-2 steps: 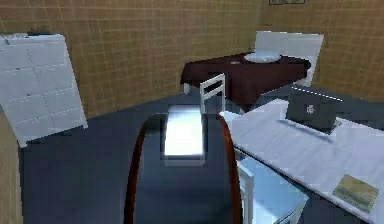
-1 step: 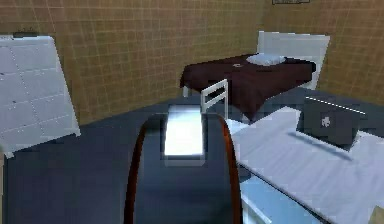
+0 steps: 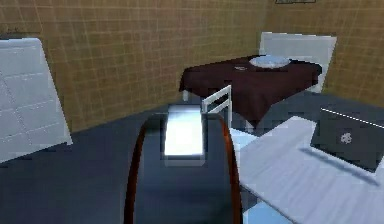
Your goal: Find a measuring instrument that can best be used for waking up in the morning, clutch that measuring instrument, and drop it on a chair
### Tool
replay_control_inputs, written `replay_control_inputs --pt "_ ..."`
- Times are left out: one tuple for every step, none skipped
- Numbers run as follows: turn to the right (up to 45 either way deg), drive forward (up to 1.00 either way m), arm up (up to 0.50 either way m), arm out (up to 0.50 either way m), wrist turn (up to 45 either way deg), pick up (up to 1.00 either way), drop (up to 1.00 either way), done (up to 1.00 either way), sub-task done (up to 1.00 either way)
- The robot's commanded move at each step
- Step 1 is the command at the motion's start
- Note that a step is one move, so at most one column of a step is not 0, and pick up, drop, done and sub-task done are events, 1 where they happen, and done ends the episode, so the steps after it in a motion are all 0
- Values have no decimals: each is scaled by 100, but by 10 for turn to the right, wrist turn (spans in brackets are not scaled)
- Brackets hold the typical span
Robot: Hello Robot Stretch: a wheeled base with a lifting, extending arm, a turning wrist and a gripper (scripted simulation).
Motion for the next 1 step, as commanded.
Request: replay_control_inputs --pt "450 0 0 0 0 0 0 0 0"
